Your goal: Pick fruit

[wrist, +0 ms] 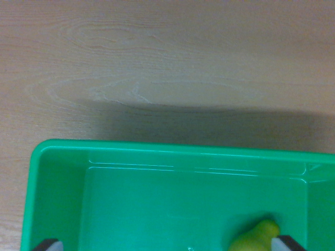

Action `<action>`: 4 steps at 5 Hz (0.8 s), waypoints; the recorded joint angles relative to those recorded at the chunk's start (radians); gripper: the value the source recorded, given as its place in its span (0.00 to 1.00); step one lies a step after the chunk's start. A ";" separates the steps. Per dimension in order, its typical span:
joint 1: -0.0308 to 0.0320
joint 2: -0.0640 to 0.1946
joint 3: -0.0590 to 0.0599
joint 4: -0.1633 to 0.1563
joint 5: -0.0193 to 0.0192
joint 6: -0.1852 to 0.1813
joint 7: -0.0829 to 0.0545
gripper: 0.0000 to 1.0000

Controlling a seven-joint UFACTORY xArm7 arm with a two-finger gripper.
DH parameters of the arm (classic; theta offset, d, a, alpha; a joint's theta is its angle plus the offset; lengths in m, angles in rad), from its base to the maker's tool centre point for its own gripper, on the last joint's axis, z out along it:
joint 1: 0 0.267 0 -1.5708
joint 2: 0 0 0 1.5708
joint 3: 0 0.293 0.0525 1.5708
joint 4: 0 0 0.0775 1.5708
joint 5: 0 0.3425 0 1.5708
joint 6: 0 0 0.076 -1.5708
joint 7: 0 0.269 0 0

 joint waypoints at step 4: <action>-0.0137 0.027 -0.009 -0.062 -0.0004 -0.066 0.031 0.00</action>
